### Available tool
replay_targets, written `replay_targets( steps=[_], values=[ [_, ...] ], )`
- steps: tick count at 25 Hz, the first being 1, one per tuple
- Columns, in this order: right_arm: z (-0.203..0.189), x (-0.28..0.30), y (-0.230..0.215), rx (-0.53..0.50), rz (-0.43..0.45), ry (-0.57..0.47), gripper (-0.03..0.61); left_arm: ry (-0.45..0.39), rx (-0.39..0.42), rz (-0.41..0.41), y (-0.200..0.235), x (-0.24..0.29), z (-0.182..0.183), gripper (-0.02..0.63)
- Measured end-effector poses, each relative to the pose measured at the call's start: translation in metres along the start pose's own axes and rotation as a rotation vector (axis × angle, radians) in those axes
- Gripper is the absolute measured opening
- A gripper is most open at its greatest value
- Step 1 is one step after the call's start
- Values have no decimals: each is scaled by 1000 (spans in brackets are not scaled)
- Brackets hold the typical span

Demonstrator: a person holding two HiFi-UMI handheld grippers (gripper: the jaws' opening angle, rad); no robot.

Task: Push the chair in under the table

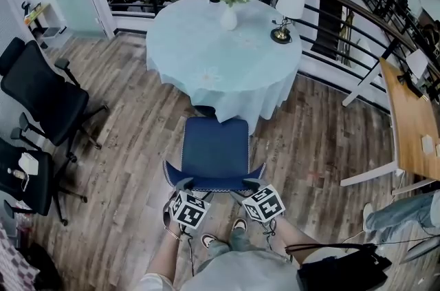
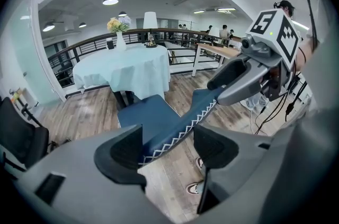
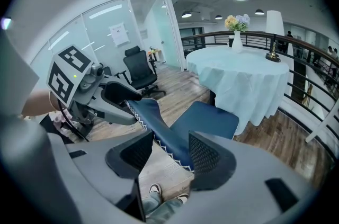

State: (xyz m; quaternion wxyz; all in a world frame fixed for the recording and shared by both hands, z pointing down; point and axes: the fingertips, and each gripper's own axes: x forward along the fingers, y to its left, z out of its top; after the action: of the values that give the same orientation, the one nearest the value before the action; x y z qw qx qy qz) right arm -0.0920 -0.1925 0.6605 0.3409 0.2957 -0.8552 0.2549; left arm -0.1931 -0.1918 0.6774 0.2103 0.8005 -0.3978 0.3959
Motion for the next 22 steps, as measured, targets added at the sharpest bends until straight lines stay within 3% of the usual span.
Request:
replay_targets(
  steps=[22],
  values=[
    [35,16,-46,-13,-39,-11,206,-1,8,6,30,32,41,299]
  ],
)
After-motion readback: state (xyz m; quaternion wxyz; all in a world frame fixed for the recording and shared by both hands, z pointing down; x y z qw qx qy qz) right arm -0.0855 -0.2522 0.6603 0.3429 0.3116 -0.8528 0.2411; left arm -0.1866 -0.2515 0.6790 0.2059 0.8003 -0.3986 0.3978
